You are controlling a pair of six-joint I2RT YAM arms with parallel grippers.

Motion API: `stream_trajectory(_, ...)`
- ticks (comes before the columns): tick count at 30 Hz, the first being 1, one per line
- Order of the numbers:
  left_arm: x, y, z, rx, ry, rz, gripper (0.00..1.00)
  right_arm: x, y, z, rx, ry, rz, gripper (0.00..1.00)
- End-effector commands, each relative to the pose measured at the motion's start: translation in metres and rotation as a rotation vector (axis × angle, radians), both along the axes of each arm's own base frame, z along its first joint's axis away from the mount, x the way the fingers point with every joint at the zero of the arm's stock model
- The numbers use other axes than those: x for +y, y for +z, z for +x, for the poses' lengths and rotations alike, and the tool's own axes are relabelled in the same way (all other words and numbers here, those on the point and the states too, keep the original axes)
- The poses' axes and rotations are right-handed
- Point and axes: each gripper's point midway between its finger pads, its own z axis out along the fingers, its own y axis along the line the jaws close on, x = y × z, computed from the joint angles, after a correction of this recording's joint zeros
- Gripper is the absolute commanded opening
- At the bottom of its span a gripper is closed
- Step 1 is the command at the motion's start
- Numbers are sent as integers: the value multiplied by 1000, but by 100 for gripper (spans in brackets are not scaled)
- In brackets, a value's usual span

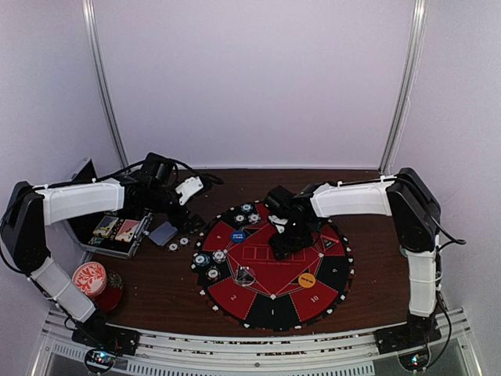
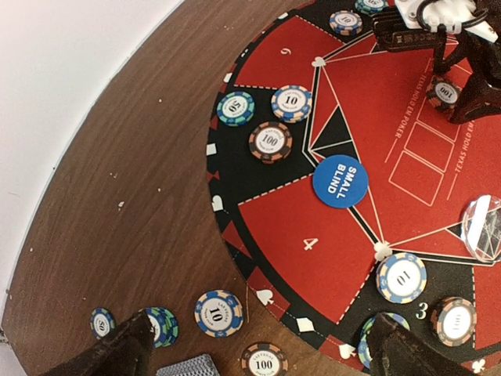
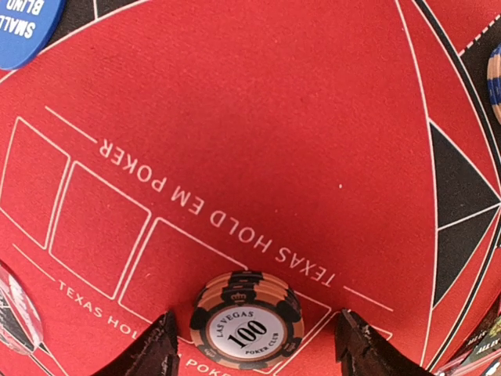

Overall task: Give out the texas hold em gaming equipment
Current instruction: Move the pile of poker chips to position 7.

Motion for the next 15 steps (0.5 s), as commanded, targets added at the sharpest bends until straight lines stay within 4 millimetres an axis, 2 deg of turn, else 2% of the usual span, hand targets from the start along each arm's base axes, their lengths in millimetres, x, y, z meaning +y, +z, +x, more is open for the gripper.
stream_trajectory(1, -3, 12, 3, -36, -4, -48, 98, 2, -10, 0, 27, 19, -14, 67)
stream_trajectory(15, -4, 13, 2, -34, -9, -56, 98, 13, -16, -2, 64, 44, 11, 53)
